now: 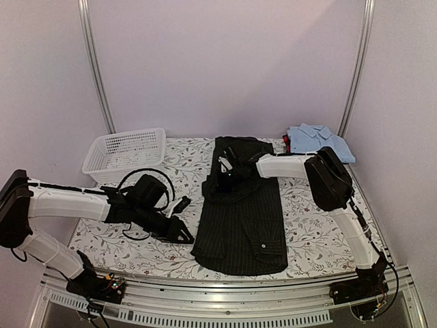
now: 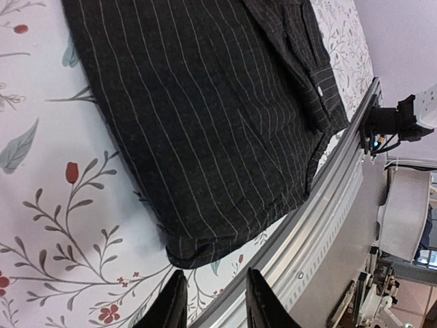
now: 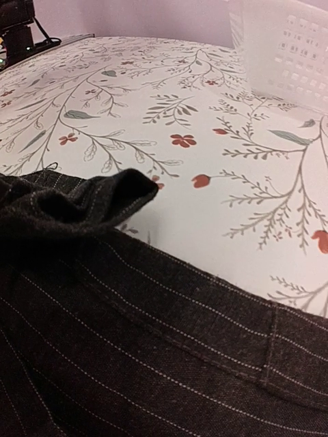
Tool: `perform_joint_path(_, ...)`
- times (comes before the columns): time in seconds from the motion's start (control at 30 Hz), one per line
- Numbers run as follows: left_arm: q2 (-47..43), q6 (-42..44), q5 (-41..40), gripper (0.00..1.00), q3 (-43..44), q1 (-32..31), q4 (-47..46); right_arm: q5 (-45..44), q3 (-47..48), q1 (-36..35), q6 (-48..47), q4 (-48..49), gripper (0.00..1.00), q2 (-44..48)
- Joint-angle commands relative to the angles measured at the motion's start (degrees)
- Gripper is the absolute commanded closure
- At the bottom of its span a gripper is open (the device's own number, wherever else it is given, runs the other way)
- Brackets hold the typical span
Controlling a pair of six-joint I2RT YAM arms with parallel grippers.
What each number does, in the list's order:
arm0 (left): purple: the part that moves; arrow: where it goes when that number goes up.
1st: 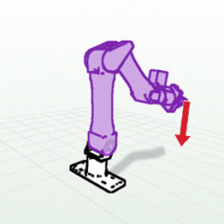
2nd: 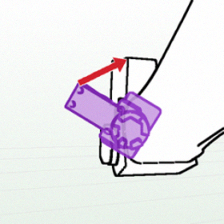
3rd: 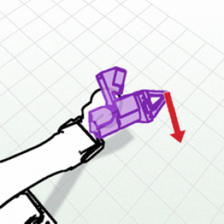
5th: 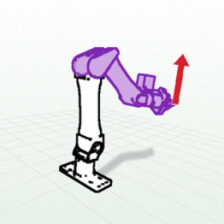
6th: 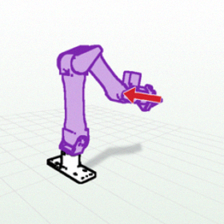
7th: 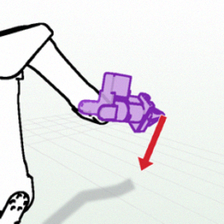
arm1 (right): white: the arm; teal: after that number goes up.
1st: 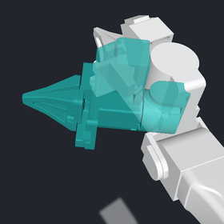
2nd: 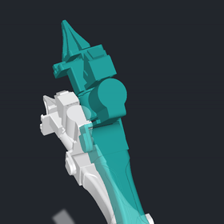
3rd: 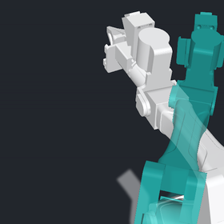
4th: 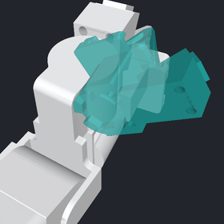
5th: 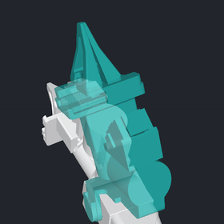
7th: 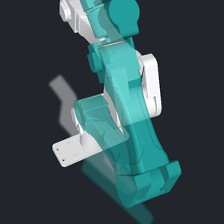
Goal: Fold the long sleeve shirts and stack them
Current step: Move the rectangle-folded shirt to the center of the board, then adjust the rectangle-folded shirt at the center of the board.
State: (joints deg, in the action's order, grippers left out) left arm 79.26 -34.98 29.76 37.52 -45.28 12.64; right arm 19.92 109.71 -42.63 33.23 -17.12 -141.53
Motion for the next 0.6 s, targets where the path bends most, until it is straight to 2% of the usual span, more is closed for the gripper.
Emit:
perform_joint_path(0.0,2.14,0.6,-1.19,0.72,0.12,-2.36,-1.98,1.01,4.24,2.29,2.38,-0.37,1.0,-3.73)
perform_joint_path(0.2,4.3,0.81,-7.9,0.74,0.36,-4.26,-1.25,2.12,5.6,2.47,2.4,-0.32,1.0,-4.62)
perform_joint_path(0.4,1.34,-2.21,-14.76,0.72,-1.1,-4.39,0.24,2.64,5.43,2.47,2.1,-0.54,1.0,-4.59)
perform_joint_path(0.57,3.09,-1.43,-15.0,0.71,-0.44,-4.43,-0.02,2.8,5.51,2.47,1.88,-0.23,1.0,-4.54)
